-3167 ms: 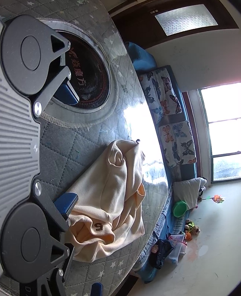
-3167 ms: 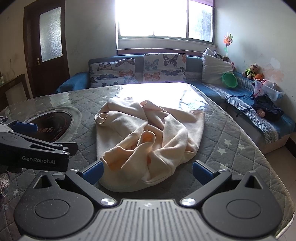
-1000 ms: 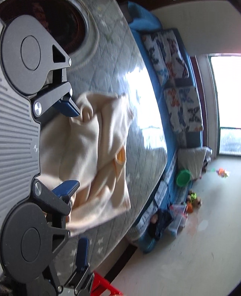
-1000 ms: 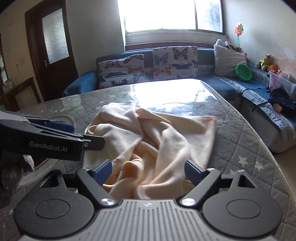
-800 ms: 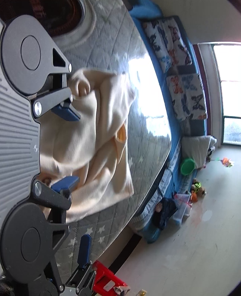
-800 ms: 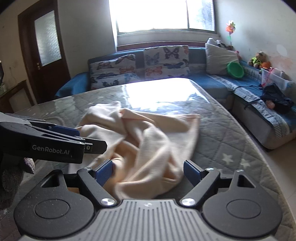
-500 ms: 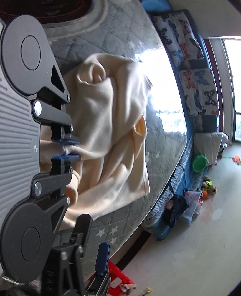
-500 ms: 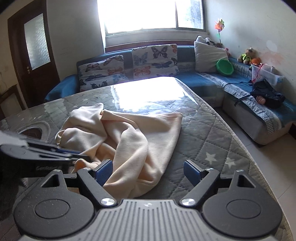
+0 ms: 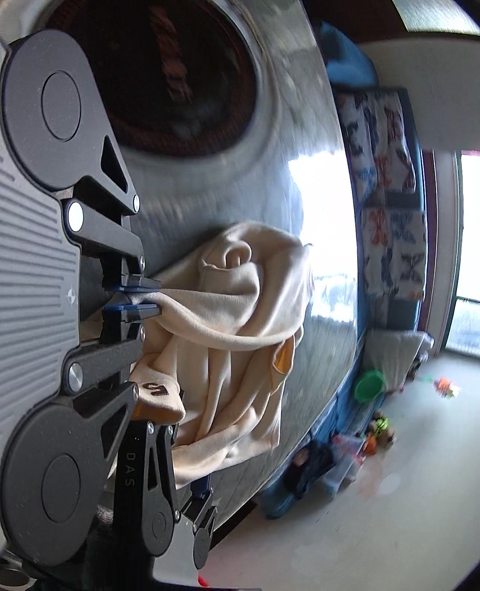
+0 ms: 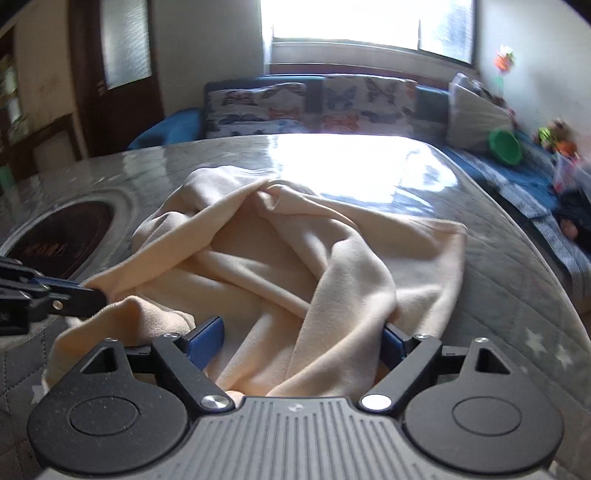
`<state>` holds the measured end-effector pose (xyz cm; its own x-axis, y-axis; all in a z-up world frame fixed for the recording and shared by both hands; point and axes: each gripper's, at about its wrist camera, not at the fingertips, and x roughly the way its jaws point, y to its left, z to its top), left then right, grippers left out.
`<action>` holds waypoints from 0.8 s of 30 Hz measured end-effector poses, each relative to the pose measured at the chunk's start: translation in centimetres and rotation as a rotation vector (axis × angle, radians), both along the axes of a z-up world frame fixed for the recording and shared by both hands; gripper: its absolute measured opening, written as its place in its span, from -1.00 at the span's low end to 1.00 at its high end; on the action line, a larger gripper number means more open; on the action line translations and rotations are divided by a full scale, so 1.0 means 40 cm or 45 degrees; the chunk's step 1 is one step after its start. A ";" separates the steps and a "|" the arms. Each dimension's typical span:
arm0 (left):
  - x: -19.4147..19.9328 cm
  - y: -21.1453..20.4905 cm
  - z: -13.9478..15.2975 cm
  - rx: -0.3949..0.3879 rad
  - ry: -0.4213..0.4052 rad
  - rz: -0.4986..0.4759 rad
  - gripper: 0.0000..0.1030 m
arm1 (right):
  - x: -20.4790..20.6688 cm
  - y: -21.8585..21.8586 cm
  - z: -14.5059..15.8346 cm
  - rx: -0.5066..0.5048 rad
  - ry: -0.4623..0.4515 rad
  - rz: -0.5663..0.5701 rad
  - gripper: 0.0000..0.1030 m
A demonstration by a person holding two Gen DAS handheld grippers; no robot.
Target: Fold clothes
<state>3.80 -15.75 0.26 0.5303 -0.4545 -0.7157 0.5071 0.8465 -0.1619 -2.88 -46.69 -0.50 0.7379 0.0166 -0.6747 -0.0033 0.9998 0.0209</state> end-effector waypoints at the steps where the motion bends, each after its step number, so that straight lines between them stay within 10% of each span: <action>1: -0.004 0.022 0.001 -0.001 -0.004 0.020 -0.87 | 0.006 0.022 -0.001 -0.005 -0.002 0.027 0.71; 24: -0.121 0.499 0.020 -0.035 0.017 0.401 -0.87 | 0.059 0.411 0.090 -0.005 -0.003 0.584 0.69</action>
<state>-1.05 4.20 1.04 0.6388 -0.2884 -0.7133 0.2182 0.9569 -0.1915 -0.50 -30.26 3.09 0.6566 0.3391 -0.6737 -0.4454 0.8952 0.0164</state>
